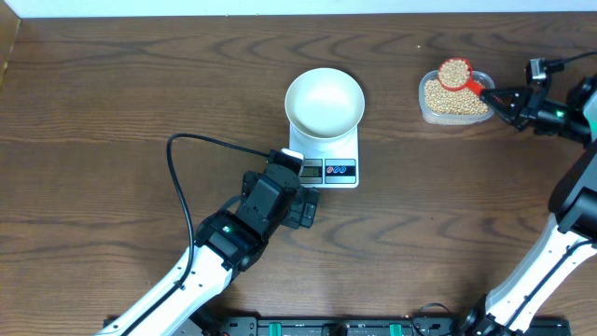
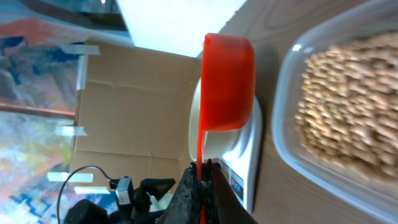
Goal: Scoop item into bowl and weigh 50g on scale
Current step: 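Drag the scoop through the soybeans with the right gripper to fill it, then carry the filled red scoop with the right gripper over the white bowl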
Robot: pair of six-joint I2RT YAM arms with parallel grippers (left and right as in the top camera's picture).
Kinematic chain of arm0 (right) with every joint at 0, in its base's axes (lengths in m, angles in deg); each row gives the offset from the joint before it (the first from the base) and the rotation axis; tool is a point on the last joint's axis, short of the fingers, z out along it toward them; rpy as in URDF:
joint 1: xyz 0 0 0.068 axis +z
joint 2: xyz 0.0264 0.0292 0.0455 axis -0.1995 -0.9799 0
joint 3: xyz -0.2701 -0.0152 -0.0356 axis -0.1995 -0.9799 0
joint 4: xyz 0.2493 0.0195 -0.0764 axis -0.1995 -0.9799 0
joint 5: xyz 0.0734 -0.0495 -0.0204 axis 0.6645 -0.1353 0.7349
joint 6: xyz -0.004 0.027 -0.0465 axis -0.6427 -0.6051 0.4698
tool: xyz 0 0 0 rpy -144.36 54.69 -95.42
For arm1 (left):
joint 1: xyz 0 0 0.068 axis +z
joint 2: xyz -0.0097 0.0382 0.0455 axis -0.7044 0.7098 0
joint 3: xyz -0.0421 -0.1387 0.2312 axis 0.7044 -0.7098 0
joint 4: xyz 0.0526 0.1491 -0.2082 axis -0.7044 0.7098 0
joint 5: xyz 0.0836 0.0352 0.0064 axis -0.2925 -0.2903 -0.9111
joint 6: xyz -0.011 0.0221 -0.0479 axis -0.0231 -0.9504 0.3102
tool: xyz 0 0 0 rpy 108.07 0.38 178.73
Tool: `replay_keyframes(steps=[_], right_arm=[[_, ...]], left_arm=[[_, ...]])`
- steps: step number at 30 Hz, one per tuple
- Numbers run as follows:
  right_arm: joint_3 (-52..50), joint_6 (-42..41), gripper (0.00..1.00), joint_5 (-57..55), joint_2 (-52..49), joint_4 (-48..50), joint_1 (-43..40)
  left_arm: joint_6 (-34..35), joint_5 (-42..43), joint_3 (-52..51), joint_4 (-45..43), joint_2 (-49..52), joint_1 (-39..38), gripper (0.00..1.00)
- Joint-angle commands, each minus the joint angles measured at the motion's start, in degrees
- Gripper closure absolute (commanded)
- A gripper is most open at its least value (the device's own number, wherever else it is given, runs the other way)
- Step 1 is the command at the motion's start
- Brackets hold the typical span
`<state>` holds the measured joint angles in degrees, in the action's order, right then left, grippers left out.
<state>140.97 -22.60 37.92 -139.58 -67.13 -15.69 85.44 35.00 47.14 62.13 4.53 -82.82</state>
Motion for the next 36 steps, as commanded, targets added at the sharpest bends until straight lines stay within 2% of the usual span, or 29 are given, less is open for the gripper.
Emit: replay_keyframes(steps=[1,21,30,36], right_arm=[[-0.2,1.5,0.99,5.4,-0.9,0.0,2.0],[3.8,1.3,0.99,4.2,-0.9,0.4,19.1],[11.2,-1.3,0.99,-7.8,-0.9,0.2,26.1],[16.3,-8.6,0.99,-19.6,-0.9,3.1,30.1]], left_arm=[[0.3,-0.5,-0.1,0.0,0.3,0.0,0.04],[0.3,-0.5,-0.1,0.0,0.3,0.0,0.04],[0.3,-0.5,-0.1,0.0,0.3,0.0,0.04],[0.3,-0.5,-0.1,0.0,0.3,0.0,0.04]])
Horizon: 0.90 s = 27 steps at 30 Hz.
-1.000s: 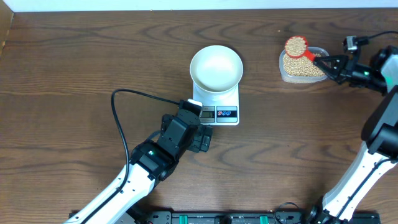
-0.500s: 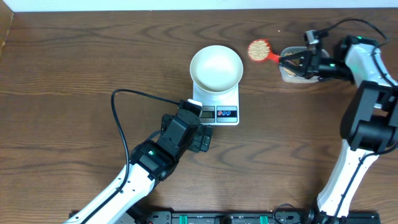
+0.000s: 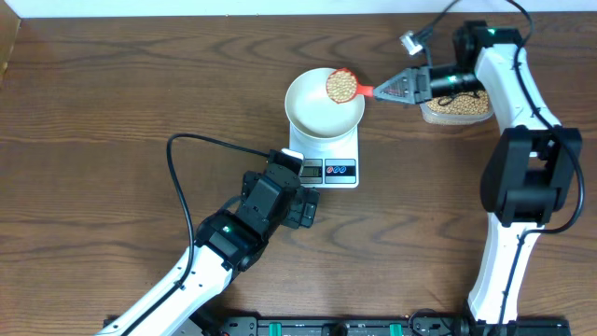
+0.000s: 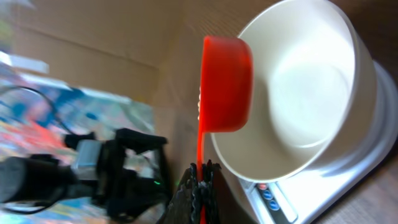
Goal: Scoop item into bowl and weigh 50g on scale
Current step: 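Carry the filled red scoop with the right gripper over the white bowl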
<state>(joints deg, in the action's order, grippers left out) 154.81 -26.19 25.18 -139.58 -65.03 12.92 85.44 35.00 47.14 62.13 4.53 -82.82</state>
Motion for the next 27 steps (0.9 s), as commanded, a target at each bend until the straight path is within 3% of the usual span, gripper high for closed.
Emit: replay_keyframes(steps=[1,11,27], right_arm=[[2.8,-6.5,0.99,-8.9,-0.9,2.0,2.1],[4.2,-11.7,0.98,-27.1,-0.9,6.8,8.6],[17.0,-12.1,0.99,-56.7,-0.4,2.7,19.0]], left_arm=[[0.3,-0.5,-0.1,0.0,0.3,0.0,0.04],[0.3,-0.5,-0.1,0.0,0.3,0.0,0.04],[0.3,-0.5,-0.1,0.0,0.3,0.0,0.04]])
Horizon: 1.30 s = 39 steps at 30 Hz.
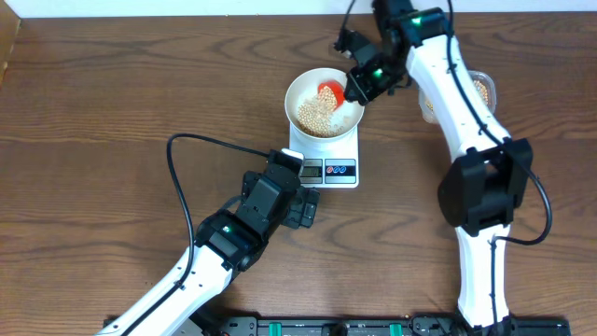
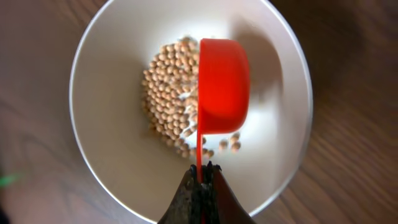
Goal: Scoop item into bowl and weigh 50g on scale
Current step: 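Carry the filled red scoop with the right gripper over the white bowl, then tip the red scoop with the right gripper to pour beans into bowl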
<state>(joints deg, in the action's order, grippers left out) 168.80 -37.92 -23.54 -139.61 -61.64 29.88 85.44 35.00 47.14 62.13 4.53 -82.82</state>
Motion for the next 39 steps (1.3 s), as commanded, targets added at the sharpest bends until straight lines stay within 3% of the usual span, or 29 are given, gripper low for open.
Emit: replay_keyframes(steps=[1,8,19,39], right_arm=[[3.5,-0.3,0.99,-9.7,-0.2,-1.0,2.8],[4.9,-0.8,0.99,-18.3,1.6,-2.6,6.4],[4.9,-1.4,0.99,-19.5,5.7,-3.2,7.5],[4.9,-0.2,0.99,-3.9,8.5,-3.1,2.6]], left_arm=[[0.3,-0.5,-0.1,0.0,0.3,0.0,0.04],[0.3,-0.5,-0.1,0.0,0.3,0.0,0.04],[0.3,-0.5,-0.1,0.0,0.3,0.0,0.04],[0.3,-0.5,-0.1,0.0,0.3,0.0,0.04]])
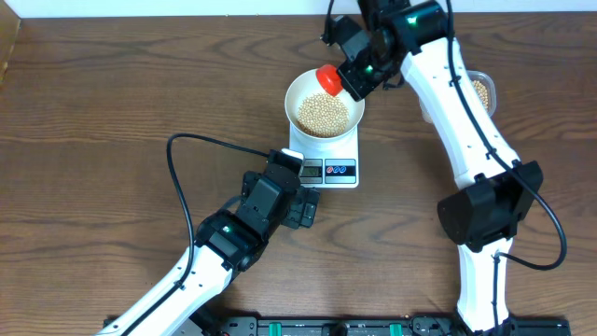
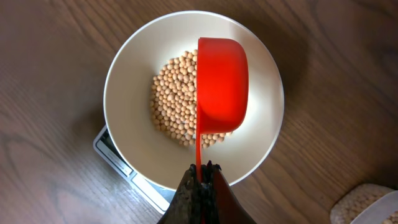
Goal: Scoop item into bowl and weigh 50g on scale
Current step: 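Tip the red scoop with the right gripper to pour beans into bowl, then lift the empty scoop with the right gripper away from the bowl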
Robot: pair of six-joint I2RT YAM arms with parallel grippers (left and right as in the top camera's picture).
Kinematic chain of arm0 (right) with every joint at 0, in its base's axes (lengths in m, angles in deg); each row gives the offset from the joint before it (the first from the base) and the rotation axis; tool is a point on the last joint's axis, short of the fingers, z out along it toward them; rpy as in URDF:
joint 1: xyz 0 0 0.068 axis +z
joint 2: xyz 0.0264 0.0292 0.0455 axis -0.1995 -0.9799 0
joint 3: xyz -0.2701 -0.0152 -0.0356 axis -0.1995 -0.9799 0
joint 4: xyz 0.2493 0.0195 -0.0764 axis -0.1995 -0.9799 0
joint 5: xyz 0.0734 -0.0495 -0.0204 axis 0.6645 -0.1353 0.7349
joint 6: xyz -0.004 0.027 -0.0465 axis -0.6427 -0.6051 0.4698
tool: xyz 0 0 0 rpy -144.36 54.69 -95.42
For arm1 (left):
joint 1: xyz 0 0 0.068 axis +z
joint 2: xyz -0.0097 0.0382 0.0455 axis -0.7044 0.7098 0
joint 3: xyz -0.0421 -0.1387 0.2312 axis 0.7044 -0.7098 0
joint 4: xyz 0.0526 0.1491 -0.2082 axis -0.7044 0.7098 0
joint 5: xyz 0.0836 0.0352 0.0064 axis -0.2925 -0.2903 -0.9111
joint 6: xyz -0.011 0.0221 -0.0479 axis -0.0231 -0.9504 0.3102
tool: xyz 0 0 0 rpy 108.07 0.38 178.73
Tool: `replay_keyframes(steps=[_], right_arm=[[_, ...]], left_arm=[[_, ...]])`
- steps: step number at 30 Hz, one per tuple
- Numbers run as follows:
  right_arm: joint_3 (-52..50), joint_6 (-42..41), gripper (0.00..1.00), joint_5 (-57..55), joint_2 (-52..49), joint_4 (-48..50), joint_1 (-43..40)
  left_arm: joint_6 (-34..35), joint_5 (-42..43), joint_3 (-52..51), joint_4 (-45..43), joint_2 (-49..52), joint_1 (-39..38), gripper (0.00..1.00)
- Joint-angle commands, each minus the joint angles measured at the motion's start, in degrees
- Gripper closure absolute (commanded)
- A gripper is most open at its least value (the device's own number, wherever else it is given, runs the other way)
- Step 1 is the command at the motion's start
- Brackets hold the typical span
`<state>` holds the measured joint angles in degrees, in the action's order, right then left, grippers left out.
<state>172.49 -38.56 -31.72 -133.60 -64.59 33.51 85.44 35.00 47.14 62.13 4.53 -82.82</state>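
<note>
A white bowl (image 1: 300, 93) (image 2: 130, 99) stands on the white scale (image 1: 326, 171) and holds a pile of tan beans (image 1: 323, 112) (image 2: 173, 106). My right gripper (image 1: 353, 82) (image 2: 200, 169) is shut on the thin handle of the red scoop (image 1: 328, 77) (image 2: 222, 84), which hangs bottom-up above the bowl's far side. The bean tub (image 1: 481, 89) (image 2: 372, 205) lies at the right, mostly hidden by the arm. My left gripper (image 1: 306, 207) rests near the scale's front left corner; its jaws cannot be made out.
A black cable (image 1: 187, 173) loops over the table left of the left arm. The scale's display and buttons (image 1: 340, 170) face the front. The table's far edge runs just beyond the bowl.
The red scoop has risen a little and shifted toward the bowl's far rim. The beans now lie settled in one pile in the bowl. The left arm has not moved.
My right gripper first held the scoop full of beans over the tub at the right. Then it held the full scoop over the empty bowl. Then the scoop was tipped over with beans in the bowl, and now it hangs overturned higher above them.
</note>
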Motion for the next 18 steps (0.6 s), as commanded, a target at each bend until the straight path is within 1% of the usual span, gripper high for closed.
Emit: replay_keyframes(steps=[1,7,10,18], right_arm=[[1.2,0.6,0.99,5.2,2.6,-0.2,-1.4],[1.2,1.4,0.99,9.8,3.4,-0.2,-4.3],[1.2,1.4,0.99,14.6,3.6,-0.1,-7.2],[1.2,1.3,0.99,27.8,3.6,0.7,-20.3]], left_arm=[[0.3,-0.5,-0.1,0.0,0.3,0.0,0.04],[0.3,-0.5,-0.1,0.0,0.3,0.0,0.04],[0.3,-0.5,-0.1,0.0,0.3,0.0,0.04],[0.3,-0.5,-0.1,0.0,0.3,0.0,0.04]])
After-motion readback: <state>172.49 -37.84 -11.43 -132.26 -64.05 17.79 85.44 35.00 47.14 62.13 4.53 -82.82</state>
